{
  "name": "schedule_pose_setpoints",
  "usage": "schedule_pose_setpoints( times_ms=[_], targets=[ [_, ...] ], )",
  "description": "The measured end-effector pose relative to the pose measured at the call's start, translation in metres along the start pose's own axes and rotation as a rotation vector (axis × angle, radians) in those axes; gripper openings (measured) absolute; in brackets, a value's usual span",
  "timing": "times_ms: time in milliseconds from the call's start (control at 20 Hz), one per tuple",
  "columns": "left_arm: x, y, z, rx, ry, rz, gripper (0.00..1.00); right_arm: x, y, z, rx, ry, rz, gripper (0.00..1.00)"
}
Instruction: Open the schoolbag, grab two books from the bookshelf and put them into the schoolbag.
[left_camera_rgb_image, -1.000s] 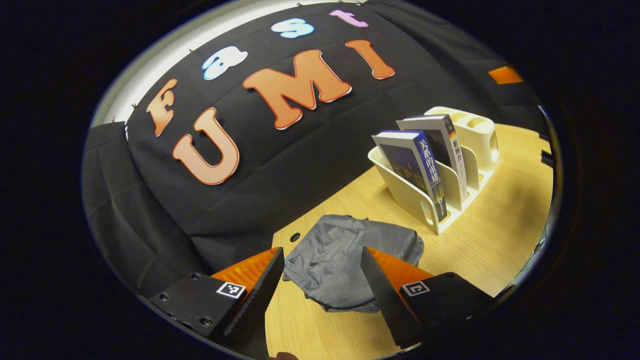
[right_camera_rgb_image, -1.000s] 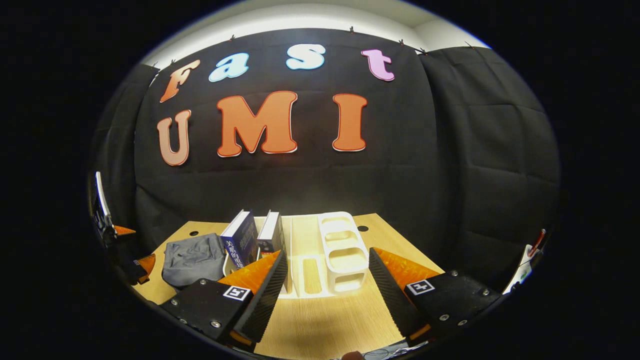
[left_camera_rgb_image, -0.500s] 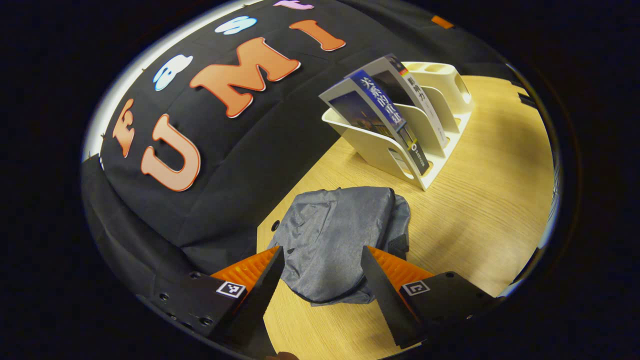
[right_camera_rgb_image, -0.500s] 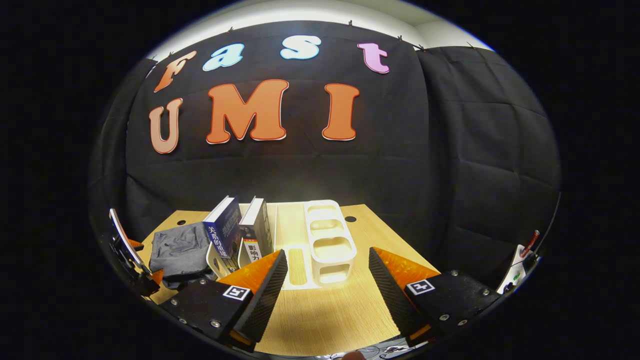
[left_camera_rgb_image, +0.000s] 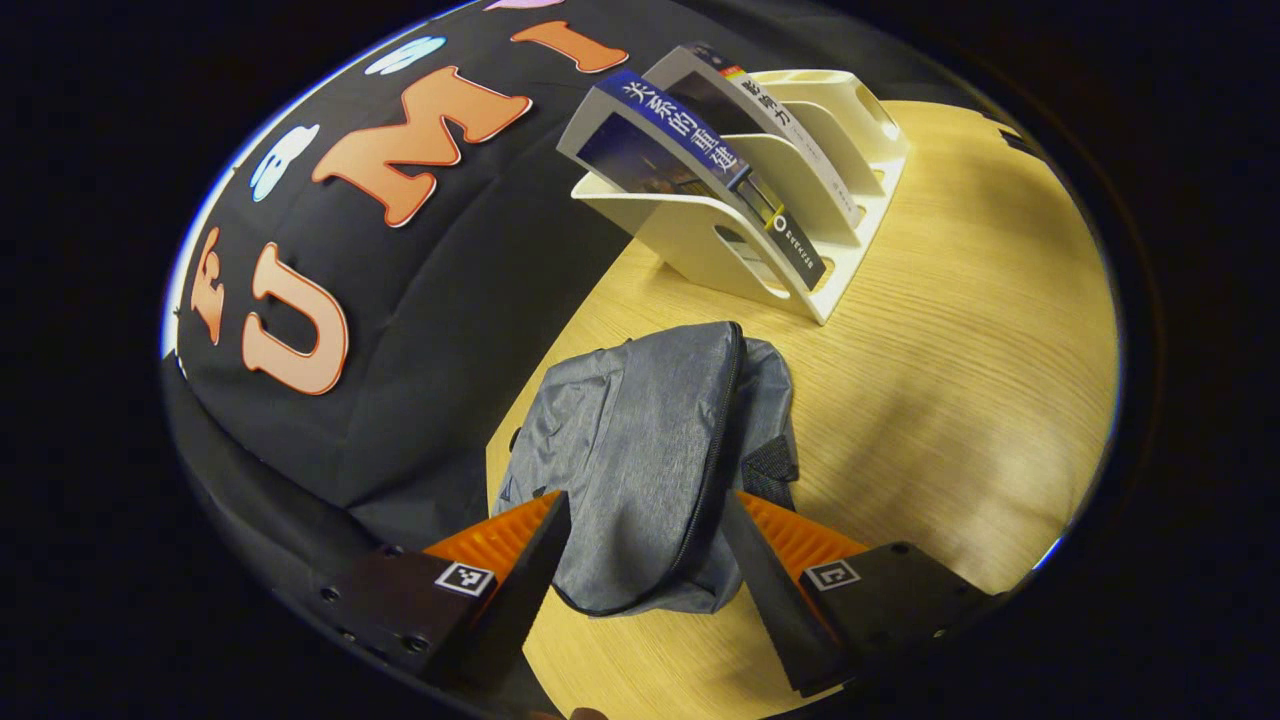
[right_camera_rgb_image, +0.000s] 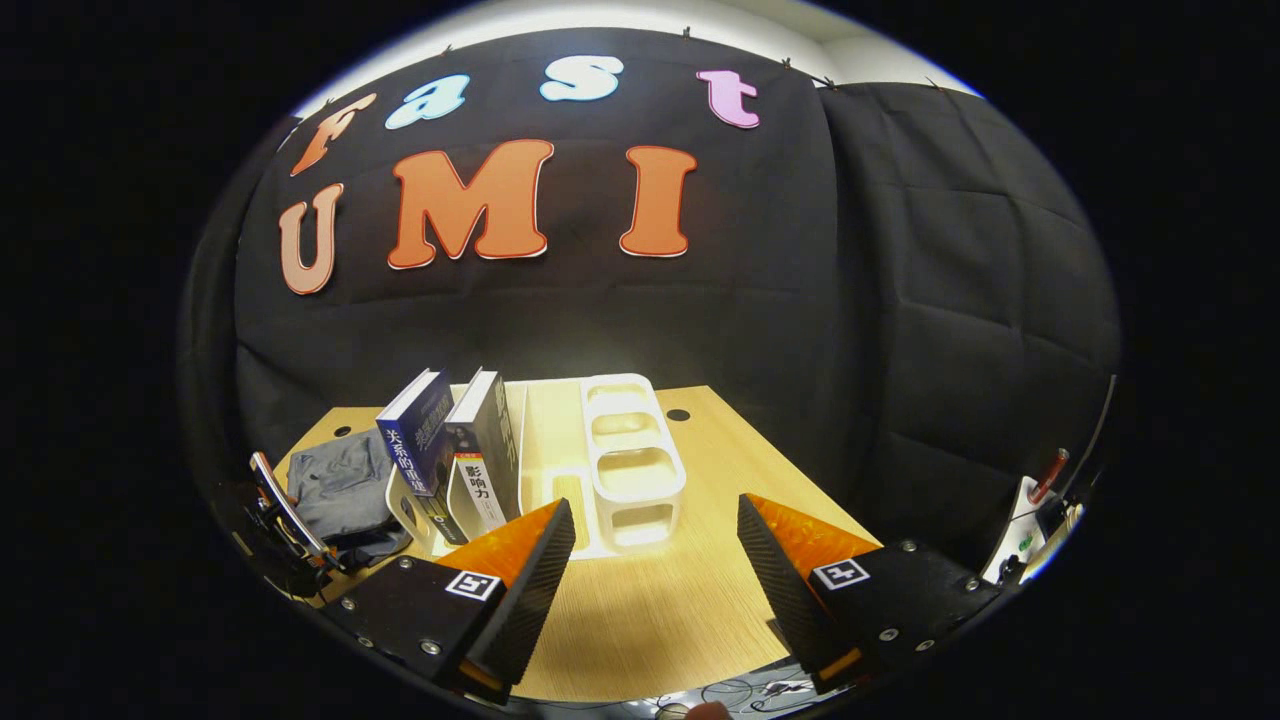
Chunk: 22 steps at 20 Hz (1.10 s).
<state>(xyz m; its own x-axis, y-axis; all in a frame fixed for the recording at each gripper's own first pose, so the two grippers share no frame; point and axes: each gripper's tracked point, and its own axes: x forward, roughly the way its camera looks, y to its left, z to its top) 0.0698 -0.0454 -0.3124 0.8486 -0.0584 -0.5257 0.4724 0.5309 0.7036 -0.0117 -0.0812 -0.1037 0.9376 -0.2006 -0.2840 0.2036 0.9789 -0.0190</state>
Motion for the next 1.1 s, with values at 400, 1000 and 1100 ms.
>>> schedule_pose_setpoints(
  times_ms=[400,1000,1100],
  targets=[
    [0.006,-0.008,-0.003,0.03,0.038,-0.036,0.76,-0.001,0.003,0.007,0.006,-0.004,0.019,0.98],
    [0.002,-0.006,0.006,0.025,0.05,-0.042,0.02,0.0,0.018,0.022,0.06,0.002,0.112,0.98],
    [0.0,-0.005,0.005,-0.015,0.061,-0.095,0.02,-0.003,0.027,0.023,0.111,0.023,0.134,0.98]
  ],
)
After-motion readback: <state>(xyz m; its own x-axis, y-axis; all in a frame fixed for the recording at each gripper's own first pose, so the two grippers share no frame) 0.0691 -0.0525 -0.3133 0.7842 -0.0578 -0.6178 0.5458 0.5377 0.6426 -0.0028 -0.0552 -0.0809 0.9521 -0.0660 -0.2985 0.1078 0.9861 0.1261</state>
